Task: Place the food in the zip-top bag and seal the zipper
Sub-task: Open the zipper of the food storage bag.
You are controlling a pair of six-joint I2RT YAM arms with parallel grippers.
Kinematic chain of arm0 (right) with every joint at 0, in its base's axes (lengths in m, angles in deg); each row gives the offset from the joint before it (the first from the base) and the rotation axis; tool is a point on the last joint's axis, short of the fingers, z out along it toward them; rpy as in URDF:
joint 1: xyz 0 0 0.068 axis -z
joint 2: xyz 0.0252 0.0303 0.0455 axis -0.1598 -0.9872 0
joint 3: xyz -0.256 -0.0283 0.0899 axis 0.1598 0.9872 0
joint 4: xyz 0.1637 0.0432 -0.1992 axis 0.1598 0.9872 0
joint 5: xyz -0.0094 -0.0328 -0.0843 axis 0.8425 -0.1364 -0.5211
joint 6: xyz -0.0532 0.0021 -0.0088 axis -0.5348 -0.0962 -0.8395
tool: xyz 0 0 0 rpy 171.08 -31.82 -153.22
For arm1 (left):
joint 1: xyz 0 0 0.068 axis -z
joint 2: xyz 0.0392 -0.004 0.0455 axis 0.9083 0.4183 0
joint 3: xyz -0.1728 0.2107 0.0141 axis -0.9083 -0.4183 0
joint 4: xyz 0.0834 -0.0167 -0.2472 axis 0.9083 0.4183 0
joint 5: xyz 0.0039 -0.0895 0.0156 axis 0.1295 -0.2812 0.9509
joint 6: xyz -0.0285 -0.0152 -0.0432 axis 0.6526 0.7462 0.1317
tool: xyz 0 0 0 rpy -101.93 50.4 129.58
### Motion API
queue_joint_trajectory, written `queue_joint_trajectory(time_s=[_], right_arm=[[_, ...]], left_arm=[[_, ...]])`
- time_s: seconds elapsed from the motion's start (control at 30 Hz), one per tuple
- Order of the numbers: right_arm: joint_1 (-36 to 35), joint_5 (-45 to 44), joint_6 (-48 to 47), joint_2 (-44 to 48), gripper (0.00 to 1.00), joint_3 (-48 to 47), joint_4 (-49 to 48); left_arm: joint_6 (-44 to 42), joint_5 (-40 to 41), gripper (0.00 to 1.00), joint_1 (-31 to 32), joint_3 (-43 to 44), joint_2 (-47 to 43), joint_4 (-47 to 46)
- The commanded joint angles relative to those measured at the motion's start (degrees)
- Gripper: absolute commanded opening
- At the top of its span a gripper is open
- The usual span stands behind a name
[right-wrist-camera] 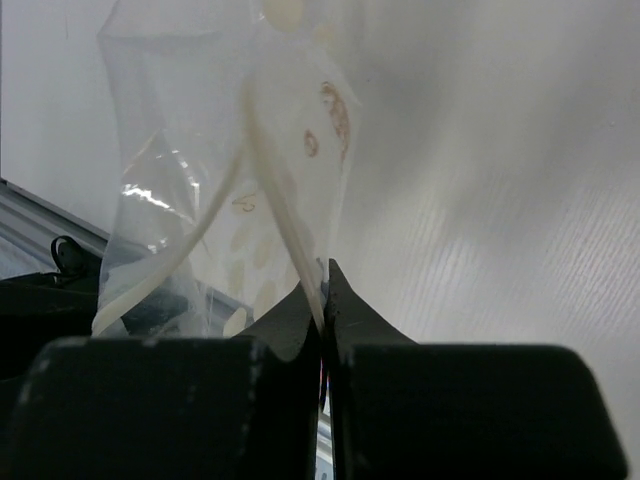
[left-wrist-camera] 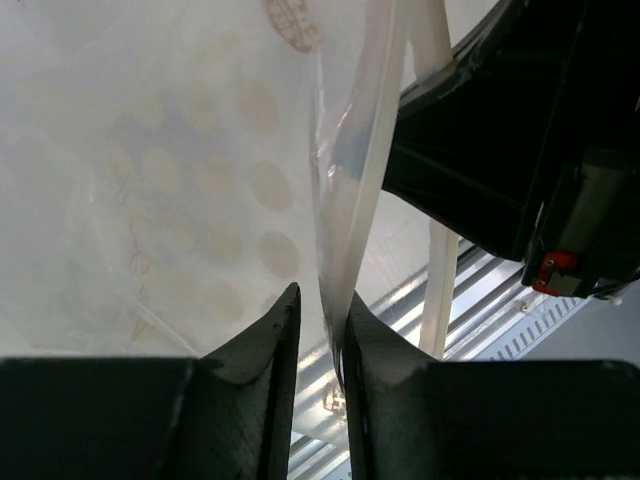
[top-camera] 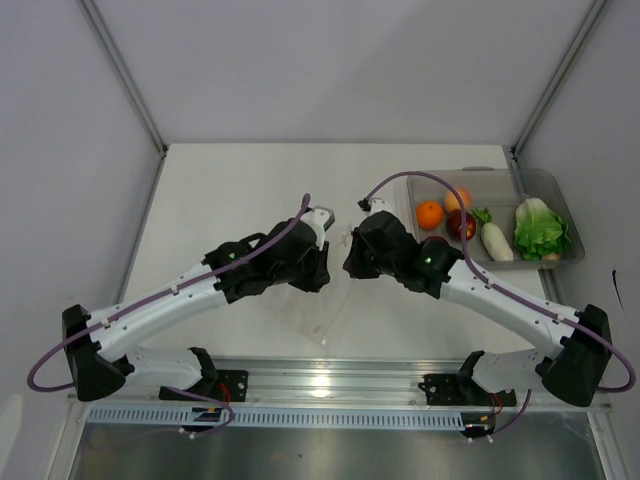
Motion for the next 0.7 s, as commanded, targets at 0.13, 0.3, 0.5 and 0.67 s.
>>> queue_joint_trajectory(time_s=[0.13,0.3,0.5,0.67], right_arm=[[-0.4,-1.2,3.0,3.2,0.00,-2.4,1.5],[-0.4,-1.1,3.5,3.1,0.00,-2.4,1.4],[1.0,0.0,2.5,2.3,0.00,-3.6,1.9],[7.9,4.1,-2.7,0.2,0.00,-4.0,2.2]], left_arm=[[0.3,-0.8,0.36,-0.2,-0.4,0.1,-3.6],[0.3,-0.5,0.30,-0.2,-1.5,0.2,-3.8],[-0.1,-1.1,0.01,-0.2,-1.5,1.2,-3.7],[2.1,1.6,0.01,-0.3,3.4,0.8,0.3]])
